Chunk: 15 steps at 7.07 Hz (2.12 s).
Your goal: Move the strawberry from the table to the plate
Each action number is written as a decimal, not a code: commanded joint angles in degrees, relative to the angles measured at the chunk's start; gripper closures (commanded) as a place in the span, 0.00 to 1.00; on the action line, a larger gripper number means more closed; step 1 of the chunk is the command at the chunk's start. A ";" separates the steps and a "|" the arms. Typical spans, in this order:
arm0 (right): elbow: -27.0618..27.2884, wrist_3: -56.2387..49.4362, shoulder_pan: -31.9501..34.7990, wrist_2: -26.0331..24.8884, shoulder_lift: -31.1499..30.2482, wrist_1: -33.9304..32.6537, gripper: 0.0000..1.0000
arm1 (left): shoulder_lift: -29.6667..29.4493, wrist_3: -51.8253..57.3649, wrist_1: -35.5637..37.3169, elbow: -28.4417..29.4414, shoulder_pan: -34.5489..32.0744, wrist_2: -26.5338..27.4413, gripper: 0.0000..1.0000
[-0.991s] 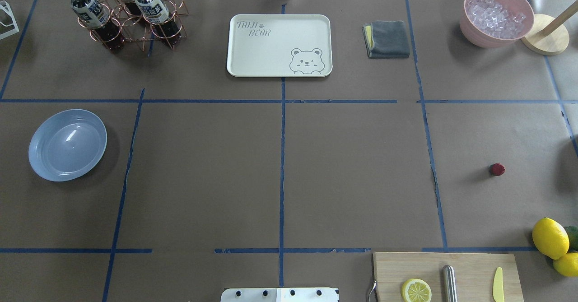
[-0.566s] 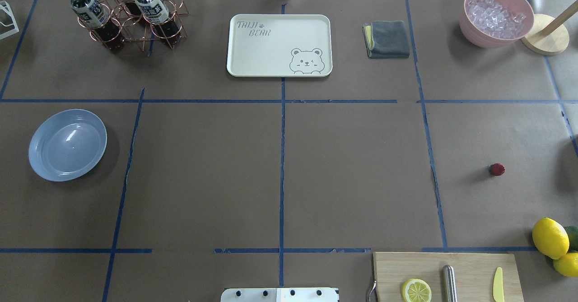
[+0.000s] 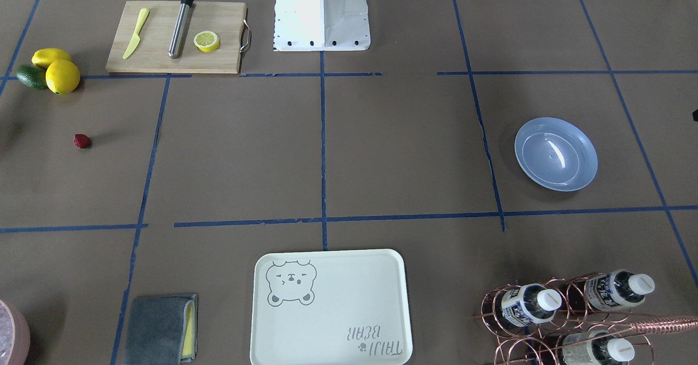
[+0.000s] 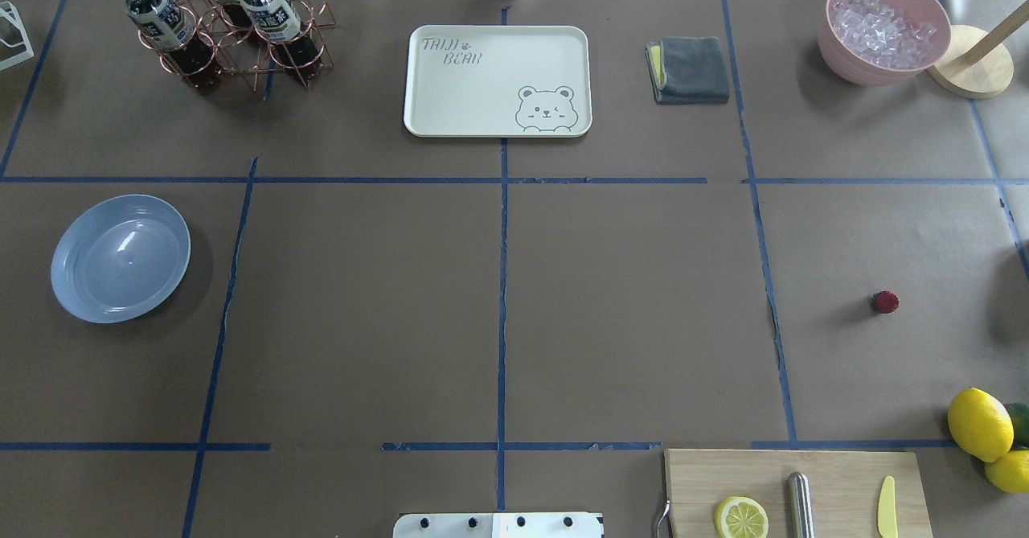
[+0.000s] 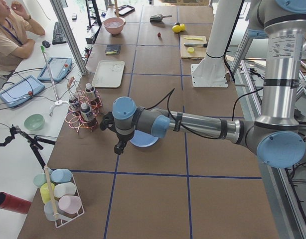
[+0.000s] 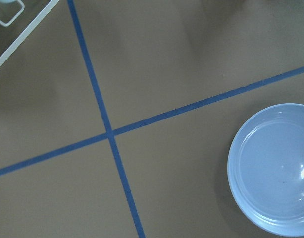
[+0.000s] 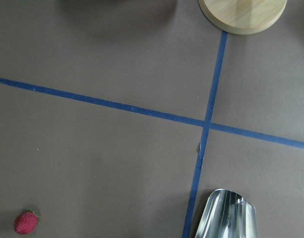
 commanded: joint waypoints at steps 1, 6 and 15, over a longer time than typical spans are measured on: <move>-0.39 3.49 -0.09 0.14 0.95 5.39 0.00 | -0.11 -0.21 -17.15 0.82 0.60 0.54 0.00; -0.03 5.72 -1.58 0.67 2.00 5.59 0.00 | 1.29 -22.12 -39.25 8.89 12.54 3.67 0.00; -0.21 5.72 -1.67 0.67 1.83 5.50 0.00 | 6.31 -56.37 -59.49 19.11 29.25 22.43 0.79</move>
